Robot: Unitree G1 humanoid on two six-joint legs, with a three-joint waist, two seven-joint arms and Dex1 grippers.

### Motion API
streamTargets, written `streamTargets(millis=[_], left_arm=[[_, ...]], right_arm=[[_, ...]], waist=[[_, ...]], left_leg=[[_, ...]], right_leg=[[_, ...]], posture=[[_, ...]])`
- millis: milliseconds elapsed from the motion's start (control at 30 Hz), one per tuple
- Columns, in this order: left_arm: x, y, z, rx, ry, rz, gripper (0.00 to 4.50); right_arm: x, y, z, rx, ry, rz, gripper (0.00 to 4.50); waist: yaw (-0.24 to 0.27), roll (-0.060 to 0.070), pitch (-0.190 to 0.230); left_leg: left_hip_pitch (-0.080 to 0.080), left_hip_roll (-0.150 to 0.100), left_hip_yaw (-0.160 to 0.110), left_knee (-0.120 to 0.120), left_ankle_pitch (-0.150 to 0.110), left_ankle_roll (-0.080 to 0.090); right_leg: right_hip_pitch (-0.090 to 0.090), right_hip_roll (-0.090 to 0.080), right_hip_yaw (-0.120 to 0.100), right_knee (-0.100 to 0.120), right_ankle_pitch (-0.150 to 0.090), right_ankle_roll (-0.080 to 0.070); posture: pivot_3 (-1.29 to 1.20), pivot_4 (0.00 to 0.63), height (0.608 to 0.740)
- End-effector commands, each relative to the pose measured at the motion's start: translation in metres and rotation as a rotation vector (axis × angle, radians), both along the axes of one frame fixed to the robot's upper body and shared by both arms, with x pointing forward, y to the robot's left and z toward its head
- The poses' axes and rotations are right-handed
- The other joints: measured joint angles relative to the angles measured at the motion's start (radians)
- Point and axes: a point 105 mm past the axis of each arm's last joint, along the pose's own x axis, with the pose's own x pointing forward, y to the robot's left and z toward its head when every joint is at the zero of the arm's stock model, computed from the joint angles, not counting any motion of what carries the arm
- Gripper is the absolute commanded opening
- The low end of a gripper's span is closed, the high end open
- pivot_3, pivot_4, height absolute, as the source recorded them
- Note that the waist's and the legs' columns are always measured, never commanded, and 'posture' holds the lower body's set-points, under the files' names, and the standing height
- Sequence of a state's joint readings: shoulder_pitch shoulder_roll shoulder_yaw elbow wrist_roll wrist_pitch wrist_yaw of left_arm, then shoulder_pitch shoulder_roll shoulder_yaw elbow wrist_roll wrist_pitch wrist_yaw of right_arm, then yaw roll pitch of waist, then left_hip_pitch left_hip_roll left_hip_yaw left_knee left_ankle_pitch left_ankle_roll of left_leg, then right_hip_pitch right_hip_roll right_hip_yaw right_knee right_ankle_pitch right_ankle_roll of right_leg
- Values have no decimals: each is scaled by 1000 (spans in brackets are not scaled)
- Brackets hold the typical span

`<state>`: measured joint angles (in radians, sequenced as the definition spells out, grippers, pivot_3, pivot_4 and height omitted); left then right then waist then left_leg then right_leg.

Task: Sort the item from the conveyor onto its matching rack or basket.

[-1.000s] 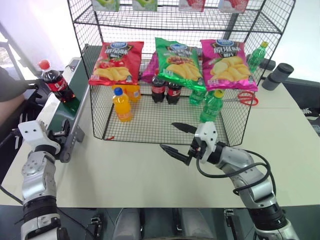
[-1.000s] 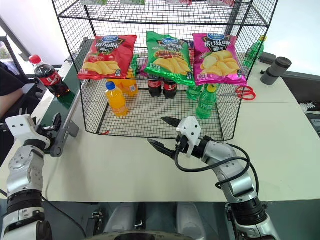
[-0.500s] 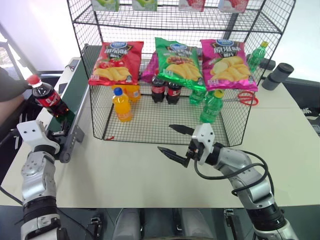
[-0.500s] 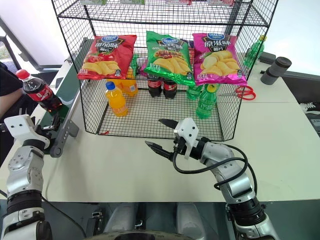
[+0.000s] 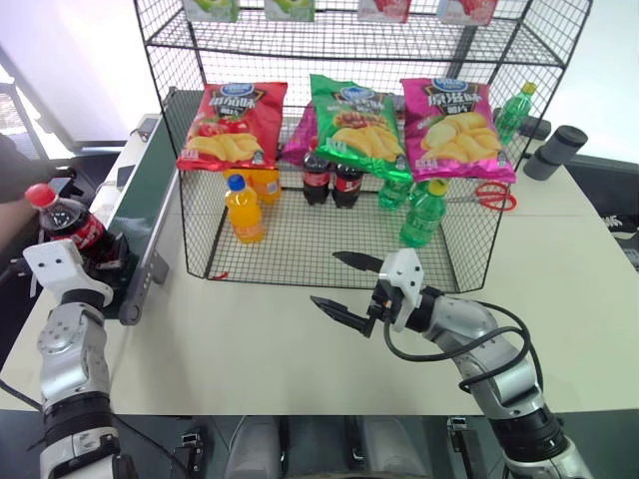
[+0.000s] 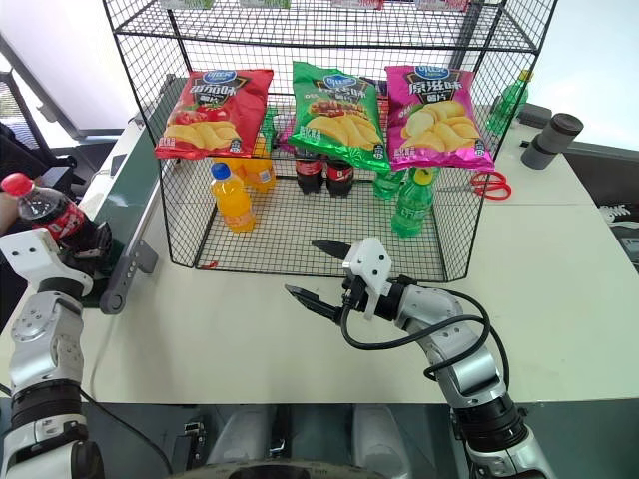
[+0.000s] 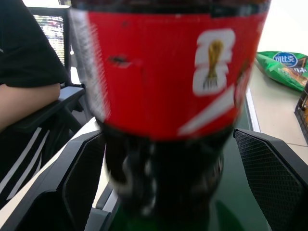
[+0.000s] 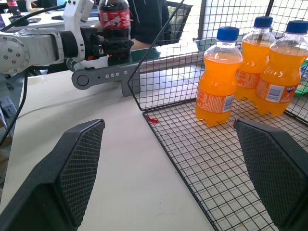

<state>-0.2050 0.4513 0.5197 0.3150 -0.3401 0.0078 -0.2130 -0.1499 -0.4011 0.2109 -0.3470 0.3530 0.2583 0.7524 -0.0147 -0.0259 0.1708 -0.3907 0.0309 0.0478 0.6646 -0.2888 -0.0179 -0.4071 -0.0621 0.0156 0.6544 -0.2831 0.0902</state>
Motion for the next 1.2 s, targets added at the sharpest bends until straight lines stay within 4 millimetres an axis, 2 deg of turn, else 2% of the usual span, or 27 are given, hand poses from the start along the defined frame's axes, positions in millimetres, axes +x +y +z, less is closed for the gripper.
streamTargets(millis=[33,67,133,267,333,433,533,667,800,967,1100,1200], left_arm=[[-3,6,17,33,-57,14,3655],[-5,7,19,42,-56,13,3171],[-7,8,25,51,-68,7,3171],[-10,5,53,48,-145,-66,3171],[-14,0,73,124,-145,-145,3171],[-17,-10,87,186,-119,-253,3171],[-22,-42,91,201,-59,-491,3171],[-36,-98,87,132,3,-796,3171],[-47,-164,63,130,126,-1096,3171],[-44,-203,53,189,139,-1234,3171],[-31,-247,49,235,84,-1370,3171],[-31,-266,48,249,58,-1455,3171]], right_arm=[[-3,3,8,19,-28,13,4500],[-3,3,7,19,-28,12,4500],[-3,3,7,18,-27,11,4500],[-3,3,7,18,-27,12,4500],[-3,3,8,18,-28,16,4500],[-3,2,9,18,-23,22,4500],[-3,0,9,23,8,46,4500],[-4,-2,22,78,47,87,4500],[-7,-1,36,116,67,134,4500],[-13,4,47,145,87,178,4500],[-15,13,61,191,77,191,4500],[-13,15,61,185,71,174,4500]], waist=[[0,0,0],[1,0,0],[1,0,0],[-2,-1,0],[-3,-2,1],[-5,-3,1],[-6,-3,1],[-5,-2,1],[-4,-2,2],[-7,-1,2],[2,0,2],[1,0,2]], left_leg=[[0,0,0,0,0,0],[0,0,0,0,0,0],[0,0,0,0,0,0],[-1,0,0,0,0,0],[-2,0,-1,-1,0,0],[-3,0,-1,-2,0,-1],[-3,0,-1,-3,0,-1],[-3,-1,0,-5,0,-1],[-3,-1,0,-5,0,-1],[-3,-1,0,-6,0,-1],[-3,-1,0,-6,0,0],[-4,-2,1,-4,0,0]], right_leg=[[0,0,0,0,0,0],[0,0,0,0,0,0],[0,0,0,0,0,0],[-1,-1,0,-1,0,0],[-1,-1,-1,-1,0,0],[-2,-1,-1,-3,0,-1],[-2,-2,-1,-6,-1,-4],[-2,-3,-1,-7,-2,-4],[-2,-4,-2,-7,-2,-4],[-2,-3,-2,-7,-2,-5],[-2,-3,-2,-6,-1,-4],[-2,-2,-2,-7,0,-1]], posture=[[0,150,740],[0,150,740],[0,150,740],[0,150,740],[0,150,740],[0,150,740],[0,150,740],[0,150,740],[0,150,740],[0,150,740],[0,150,740],[0,150,740]])
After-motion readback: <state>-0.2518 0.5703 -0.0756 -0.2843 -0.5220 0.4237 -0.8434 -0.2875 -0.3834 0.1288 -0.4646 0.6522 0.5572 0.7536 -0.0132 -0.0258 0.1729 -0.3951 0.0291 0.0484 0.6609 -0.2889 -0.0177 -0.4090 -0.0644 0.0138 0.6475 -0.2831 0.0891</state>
